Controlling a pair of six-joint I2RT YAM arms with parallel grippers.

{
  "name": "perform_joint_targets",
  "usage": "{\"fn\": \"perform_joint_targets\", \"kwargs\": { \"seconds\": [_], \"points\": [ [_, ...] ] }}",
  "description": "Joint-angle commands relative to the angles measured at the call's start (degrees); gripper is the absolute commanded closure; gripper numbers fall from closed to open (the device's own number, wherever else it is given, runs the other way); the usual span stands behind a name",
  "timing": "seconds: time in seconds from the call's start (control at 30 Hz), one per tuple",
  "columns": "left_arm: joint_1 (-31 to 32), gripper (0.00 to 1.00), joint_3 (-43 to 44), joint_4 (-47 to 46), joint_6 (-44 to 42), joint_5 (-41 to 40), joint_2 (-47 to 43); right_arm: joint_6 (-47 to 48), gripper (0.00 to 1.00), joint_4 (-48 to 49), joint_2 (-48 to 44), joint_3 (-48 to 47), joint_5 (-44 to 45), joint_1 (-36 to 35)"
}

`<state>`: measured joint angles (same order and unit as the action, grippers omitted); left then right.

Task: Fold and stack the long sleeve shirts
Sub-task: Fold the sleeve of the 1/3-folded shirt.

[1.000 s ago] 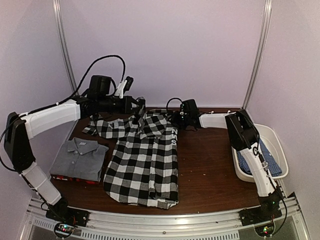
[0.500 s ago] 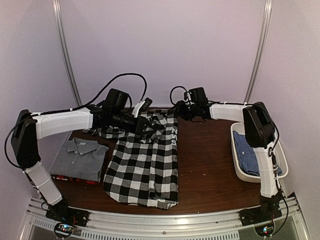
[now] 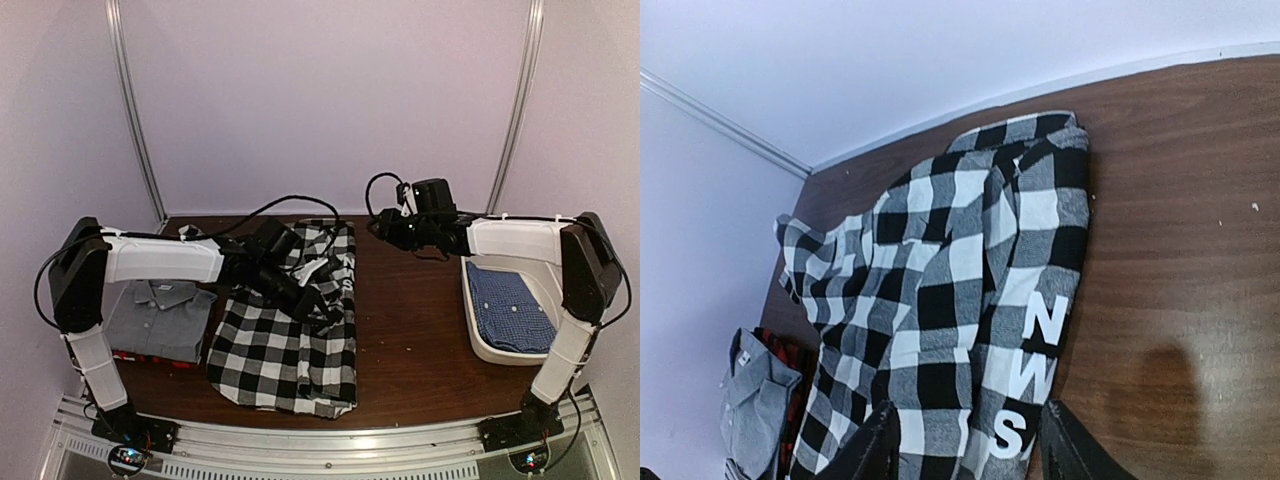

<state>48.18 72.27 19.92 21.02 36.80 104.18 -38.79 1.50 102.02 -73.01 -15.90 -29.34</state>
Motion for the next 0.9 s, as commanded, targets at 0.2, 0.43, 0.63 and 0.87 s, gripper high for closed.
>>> {"fn": "perform_joint_targets", "kwargs": {
  "seconds": [0.2,0.43,0.63,0.87],
  "points": [
    [4.5,0.98,1.3,2.1,-1.6,1.0,2.9,1.7,0.51,0.0,-8.9,10.9,4.6,-4.6],
    [6.0,0.98,0.3,2.1,-1.7,1.5,3.2,1.1,0.51,0.3,-11.0,15.6,5.4,-5.9],
    [6.4,0.99,-1.2,2.9,-2.6,1.7,3.4,0.9,0.51,0.1,-12.8,17.9,6.2,-6.3],
    [6.8,0.98,-0.7,7.4,-4.6,0.2,4.3,0.6,0.51,0.0,-13.9,19.9,6.6,-6.8]
  ]
}}
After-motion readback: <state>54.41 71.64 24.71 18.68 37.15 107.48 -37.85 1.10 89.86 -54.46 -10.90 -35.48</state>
